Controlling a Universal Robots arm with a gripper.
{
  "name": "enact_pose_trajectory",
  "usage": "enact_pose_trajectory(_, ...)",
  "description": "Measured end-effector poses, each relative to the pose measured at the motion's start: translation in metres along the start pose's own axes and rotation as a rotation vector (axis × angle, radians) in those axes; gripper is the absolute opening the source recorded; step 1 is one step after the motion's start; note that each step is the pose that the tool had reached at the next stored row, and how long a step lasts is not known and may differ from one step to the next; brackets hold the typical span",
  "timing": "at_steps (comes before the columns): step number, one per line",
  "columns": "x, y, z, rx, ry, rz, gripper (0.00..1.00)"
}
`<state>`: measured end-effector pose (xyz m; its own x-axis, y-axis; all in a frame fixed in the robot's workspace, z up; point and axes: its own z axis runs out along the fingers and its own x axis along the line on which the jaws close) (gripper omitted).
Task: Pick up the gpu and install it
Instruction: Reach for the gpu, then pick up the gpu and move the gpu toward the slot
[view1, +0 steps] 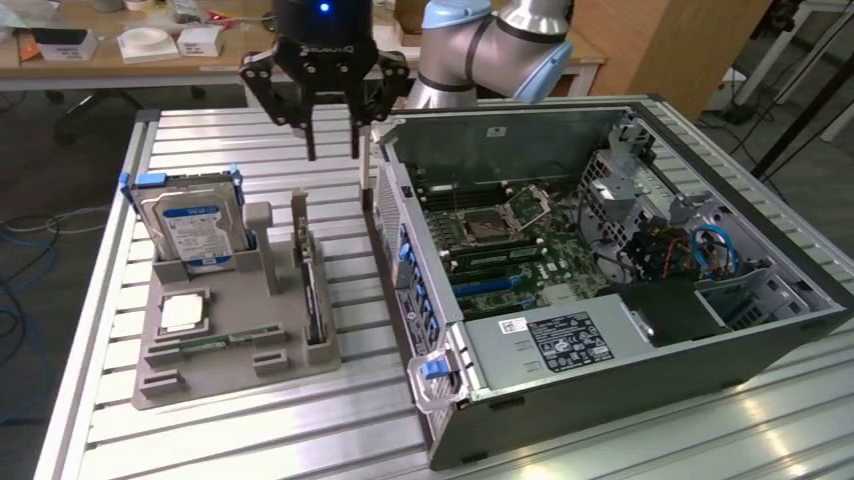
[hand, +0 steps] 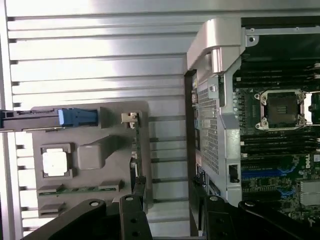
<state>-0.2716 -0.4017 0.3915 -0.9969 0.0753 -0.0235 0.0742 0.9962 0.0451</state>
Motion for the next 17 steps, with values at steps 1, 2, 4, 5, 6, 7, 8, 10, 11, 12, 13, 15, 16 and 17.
enact_pose_trajectory(1,0.004,-0.0004,-0.0001,0.0000,0.0001,0.000,0.47)
enact_pose_trajectory(2,0.009,-0.0008,-0.0001,0.0000,0.0001,0.000,0.47)
enact_pose_trajectory(4,0.018,-0.0016,-0.0001,0.0000,0.0000,0.000,0.47)
enact_pose_trajectory(5,0.023,-0.0020,-0.0002,0.0000,0.0000,0.000,0.47)
enact_pose_trajectory(6,0.026,-0.0023,-0.0002,0.0000,0.0000,0.000,0.47)
enact_pose_trajectory(7,0.027,-0.0023,-0.0002,0.0000,0.0000,0.000,0.47)
enact_pose_trajectory(8,0.027,-0.0023,-0.0002,0.0000,0.0000,0.000,0.47)
enact_pose_trajectory(10,0.027,-0.0023,-0.0002,0.0000,0.0001,0.000,0.47)
enact_pose_trajectory(11,0.027,-0.0023,-0.0002,0.0000,0.0001,0.000,0.47)
enact_pose_trajectory(12,0.027,-0.0023,-0.0002,0.0000,0.0001,0.000,0.47)
enact_pose_trajectory(13,0.027,-0.0023,-0.0002,0.0000,0.0001,0.000,0.47)
enact_pose_trajectory(15,0.027,-0.0023,-0.0002,0.0001,0.0001,0.000,0.47)
enact_pose_trajectory(16,0.027,-0.0023,-0.0002,0.0000,0.0001,0.000,0.47)
enact_pose_trajectory(17,0.027,-0.0023,-0.0002,0.0000,0.0001,0.000,0.47)
